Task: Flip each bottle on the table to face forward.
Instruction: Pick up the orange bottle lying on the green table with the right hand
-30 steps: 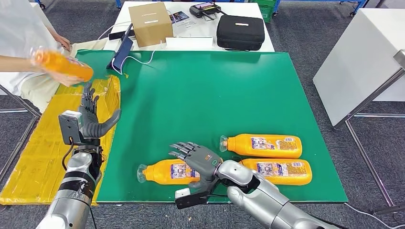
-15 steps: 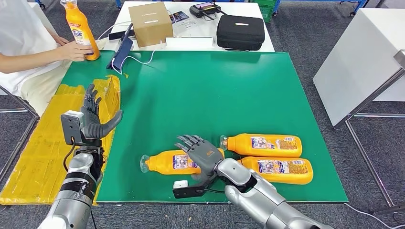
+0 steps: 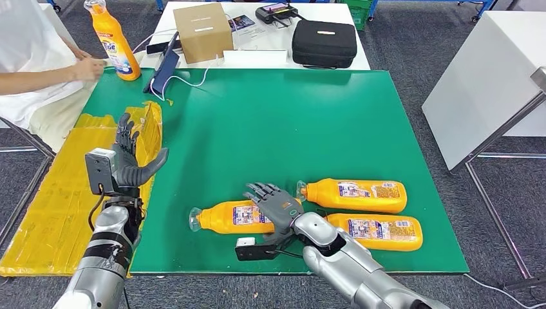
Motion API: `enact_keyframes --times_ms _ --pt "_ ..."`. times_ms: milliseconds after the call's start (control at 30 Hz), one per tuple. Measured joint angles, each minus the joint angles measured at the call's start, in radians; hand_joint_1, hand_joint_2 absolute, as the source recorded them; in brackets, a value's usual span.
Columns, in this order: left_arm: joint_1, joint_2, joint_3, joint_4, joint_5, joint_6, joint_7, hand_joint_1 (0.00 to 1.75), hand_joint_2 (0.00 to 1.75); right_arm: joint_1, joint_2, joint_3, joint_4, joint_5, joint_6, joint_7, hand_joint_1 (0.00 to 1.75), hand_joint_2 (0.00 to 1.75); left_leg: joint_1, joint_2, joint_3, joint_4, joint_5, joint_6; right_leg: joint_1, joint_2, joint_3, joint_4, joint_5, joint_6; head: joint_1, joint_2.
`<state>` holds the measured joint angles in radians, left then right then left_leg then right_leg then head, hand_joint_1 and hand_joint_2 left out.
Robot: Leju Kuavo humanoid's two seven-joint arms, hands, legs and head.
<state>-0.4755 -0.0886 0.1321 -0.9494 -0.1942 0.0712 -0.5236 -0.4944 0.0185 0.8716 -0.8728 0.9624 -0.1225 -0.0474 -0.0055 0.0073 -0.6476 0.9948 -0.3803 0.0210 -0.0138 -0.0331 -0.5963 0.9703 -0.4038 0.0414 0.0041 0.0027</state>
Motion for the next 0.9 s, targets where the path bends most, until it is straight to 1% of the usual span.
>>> enact_keyframes --times_ms 100,133,233,267,400,533,667,800,900 --pt "-0.003 -0.003 -0.008 0.003 0.004 0.000 0.001 0.00 1.75 -0.022 0.016 -0.005 0.055 0.007 0.006 0.009 0.24 1.75 0.000 0.000 0.000 0.000 0.000 0.000 0.000 0.000 0.000 0.000 0.000 0.000 0.000 0.000" --pt "-0.005 -0.004 -0.011 0.004 0.005 0.000 0.001 0.00 1.75 -0.031 0.022 -0.006 0.073 0.009 0.008 0.012 0.45 1.75 0.000 0.000 0.001 0.000 0.000 0.000 0.000 0.000 0.000 0.000 0.000 0.000 0.000 0.000" --pt "-0.012 -0.007 -0.017 0.010 0.007 0.000 0.002 0.00 1.75 -0.053 0.036 -0.006 0.122 0.013 0.016 0.015 1.25 1.75 0.000 0.001 0.002 0.000 0.000 0.000 0.000 0.000 0.002 0.000 0.000 0.000 0.000 0.000" --pt "-0.014 -0.008 -0.018 0.012 0.007 -0.001 0.002 0.00 1.75 -0.058 0.039 -0.006 0.134 0.013 0.019 0.016 1.34 1.75 0.000 0.000 0.003 0.000 0.000 0.000 0.000 0.000 0.002 0.000 0.000 0.000 0.000 0.000" --pt "-0.022 -0.009 -0.022 0.021 0.010 -0.005 0.002 0.00 1.75 -0.075 0.051 -0.006 0.177 0.012 0.034 0.015 1.49 1.75 0.000 0.001 0.005 0.000 0.000 0.000 0.000 0.000 0.003 0.000 0.000 0.000 0.000 0.000" --pt "-0.031 -0.013 -0.025 0.034 0.017 -0.006 0.001 0.00 1.75 -0.095 0.061 -0.007 0.215 -0.003 0.047 -0.005 1.73 1.75 0.000 0.001 0.006 0.000 0.001 0.000 0.000 0.000 0.004 0.000 0.001 -0.001 0.000 0.000" --pt "-0.037 -0.014 -0.033 0.046 0.027 -0.006 -0.004 0.00 1.75 -0.106 0.068 -0.014 0.235 -0.052 0.053 -0.051 1.75 1.75 0.000 0.001 0.006 0.000 0.002 0.000 0.000 0.000 0.005 0.000 0.001 0.000 0.000 0.000" --pt "-0.039 -0.014 -0.039 0.053 0.032 -0.005 -0.007 0.00 1.75 -0.107 0.074 -0.031 0.240 -0.094 0.050 -0.079 1.75 1.75 0.000 0.001 0.006 0.000 0.002 0.000 0.000 0.000 0.005 0.000 0.001 0.000 0.000 0.000" --pt "-0.039 -0.014 -0.040 0.054 0.037 -0.001 -0.009 0.00 1.75 -0.092 0.078 -0.065 0.226 -0.164 0.000 -0.108 1.75 1.75 0.000 0.001 0.006 0.000 0.002 0.000 0.000 0.000 0.005 0.000 0.001 0.000 0.000 0.000"
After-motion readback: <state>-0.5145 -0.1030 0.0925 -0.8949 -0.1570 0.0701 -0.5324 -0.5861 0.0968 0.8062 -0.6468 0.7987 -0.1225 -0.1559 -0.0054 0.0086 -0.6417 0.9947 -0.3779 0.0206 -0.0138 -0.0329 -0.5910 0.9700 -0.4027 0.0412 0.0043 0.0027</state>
